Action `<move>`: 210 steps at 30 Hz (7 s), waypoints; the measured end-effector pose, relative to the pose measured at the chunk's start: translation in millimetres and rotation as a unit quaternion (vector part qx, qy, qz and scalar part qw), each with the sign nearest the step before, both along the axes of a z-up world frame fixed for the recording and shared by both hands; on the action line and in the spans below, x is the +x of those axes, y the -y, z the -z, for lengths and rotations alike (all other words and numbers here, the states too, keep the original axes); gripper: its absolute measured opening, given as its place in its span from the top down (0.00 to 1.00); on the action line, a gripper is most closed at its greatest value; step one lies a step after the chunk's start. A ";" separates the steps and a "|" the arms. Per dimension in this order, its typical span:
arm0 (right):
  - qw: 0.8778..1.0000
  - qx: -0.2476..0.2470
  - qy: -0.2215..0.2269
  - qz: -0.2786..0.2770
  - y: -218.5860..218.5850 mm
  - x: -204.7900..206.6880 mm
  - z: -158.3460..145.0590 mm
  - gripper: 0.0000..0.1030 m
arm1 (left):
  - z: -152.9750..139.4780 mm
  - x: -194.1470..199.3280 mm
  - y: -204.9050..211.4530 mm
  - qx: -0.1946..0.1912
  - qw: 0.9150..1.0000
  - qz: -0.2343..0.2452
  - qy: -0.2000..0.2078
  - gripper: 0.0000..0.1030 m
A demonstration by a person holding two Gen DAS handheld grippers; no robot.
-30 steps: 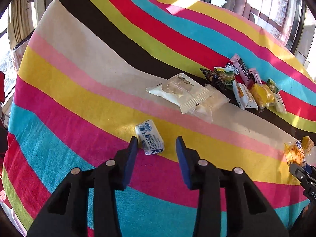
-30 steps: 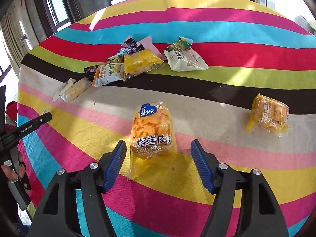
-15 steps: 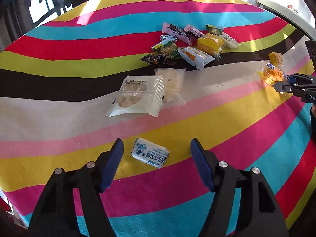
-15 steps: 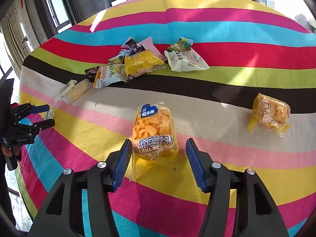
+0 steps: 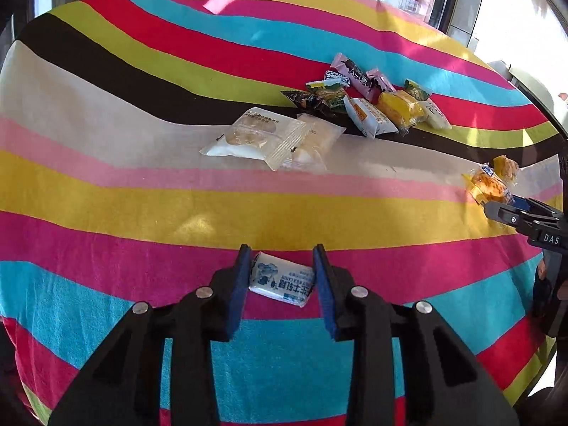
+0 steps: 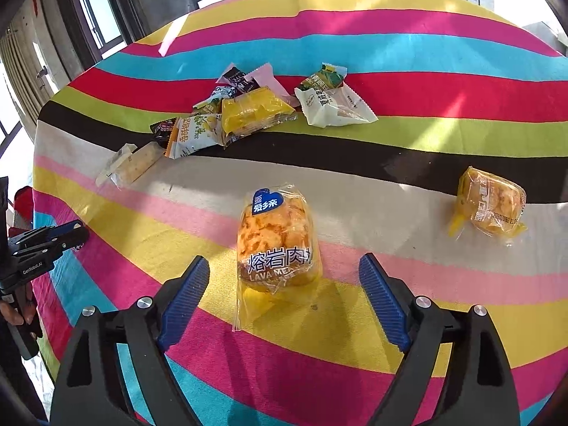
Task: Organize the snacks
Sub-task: 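Grasp the orange bread packet with the right tool while the left tool grasps the white-blue packet, then carry both packets over the white box and open both tools to drop them, then grasp the yellow bread packet with the right tool and lift it, then grasp the round cookie packet with the left tool, then carry both packets over the white box and open both tools to drop them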
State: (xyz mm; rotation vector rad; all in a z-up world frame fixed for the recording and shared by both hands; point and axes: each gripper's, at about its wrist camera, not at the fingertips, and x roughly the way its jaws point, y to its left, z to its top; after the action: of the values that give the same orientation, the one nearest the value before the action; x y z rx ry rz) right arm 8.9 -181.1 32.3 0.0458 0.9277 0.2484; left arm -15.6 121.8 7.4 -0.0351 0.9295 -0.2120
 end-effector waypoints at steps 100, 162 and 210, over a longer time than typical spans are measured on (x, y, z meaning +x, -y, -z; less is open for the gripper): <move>0.958 0.077 0.120 -0.249 -140.6 -108.8 -60.5 0.26 | -45.3 -67.0 -90.4 -0.091 0.968 -0.230 0.038 0.02; 0.995 -0.085 0.050 0.024 38.3 23.5 -10.9 0.48 | -12.0 115.3 -17.7 -0.131 0.954 -0.267 -0.034 0.02; 0.993 -0.062 0.056 -0.082 -55.8 -18.4 -13.0 0.49 | -7.4 -34.6 -41.3 -0.063 0.980 -0.184 0.040 0.54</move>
State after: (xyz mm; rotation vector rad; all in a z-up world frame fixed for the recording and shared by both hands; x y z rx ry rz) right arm -9.5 -125.3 45.3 -0.1577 0.8341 0.3420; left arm -50.2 163.1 14.8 -0.3119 0.8116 0.0723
